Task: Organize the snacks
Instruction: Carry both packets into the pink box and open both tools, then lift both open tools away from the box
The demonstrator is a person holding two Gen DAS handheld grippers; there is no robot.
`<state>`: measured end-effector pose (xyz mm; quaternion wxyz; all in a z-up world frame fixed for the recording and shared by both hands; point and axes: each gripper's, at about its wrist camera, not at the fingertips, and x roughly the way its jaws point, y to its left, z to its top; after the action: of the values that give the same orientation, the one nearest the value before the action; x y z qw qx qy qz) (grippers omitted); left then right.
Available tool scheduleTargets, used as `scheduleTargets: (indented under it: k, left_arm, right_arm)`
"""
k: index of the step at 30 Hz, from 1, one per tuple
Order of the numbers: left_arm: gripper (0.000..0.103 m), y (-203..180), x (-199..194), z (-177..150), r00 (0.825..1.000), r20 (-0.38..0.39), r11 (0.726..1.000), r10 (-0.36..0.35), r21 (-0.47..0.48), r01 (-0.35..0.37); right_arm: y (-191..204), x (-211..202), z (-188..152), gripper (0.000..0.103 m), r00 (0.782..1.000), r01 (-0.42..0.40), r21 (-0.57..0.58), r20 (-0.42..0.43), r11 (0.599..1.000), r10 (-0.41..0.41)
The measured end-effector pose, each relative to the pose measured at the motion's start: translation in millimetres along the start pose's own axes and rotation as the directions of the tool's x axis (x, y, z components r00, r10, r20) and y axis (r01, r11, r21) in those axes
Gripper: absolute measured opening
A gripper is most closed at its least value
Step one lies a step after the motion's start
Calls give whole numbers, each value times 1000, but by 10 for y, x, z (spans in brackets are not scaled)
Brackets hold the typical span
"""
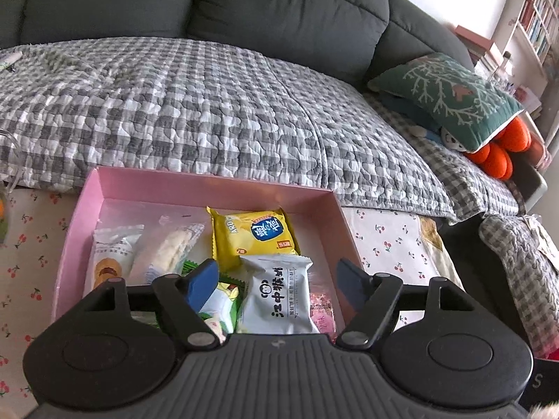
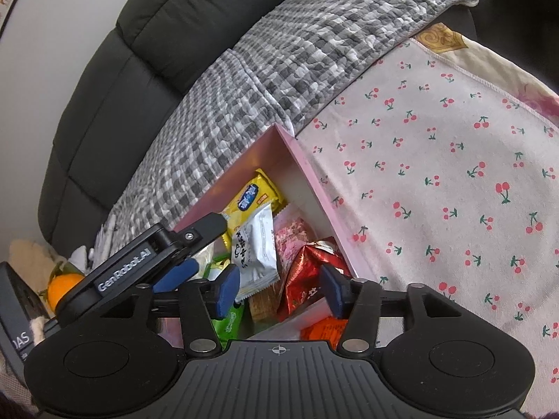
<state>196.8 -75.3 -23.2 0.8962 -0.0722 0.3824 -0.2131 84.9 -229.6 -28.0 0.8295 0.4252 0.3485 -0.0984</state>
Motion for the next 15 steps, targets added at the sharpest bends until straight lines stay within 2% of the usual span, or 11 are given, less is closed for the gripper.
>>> scheduleTargets:
  k: [11, 13, 15]
  left_arm:
    - [82, 132, -391, -81, 999, 10, 999, 36, -9, -36]
    - [85, 161, -473, -122, 999, 8, 999, 50, -8, -50]
    - [88, 180, -532, -162, 998, 0, 998, 62, -3, -62]
  right_arm:
    - [89, -198, -33, 59, 1000, -5, -54, -4, 999, 5]
    - [100, -233, -43, 69, 1000, 8, -73, -15, 997, -9]
    - [108, -281, -60, 70, 999, 24, -94, -21, 995, -26]
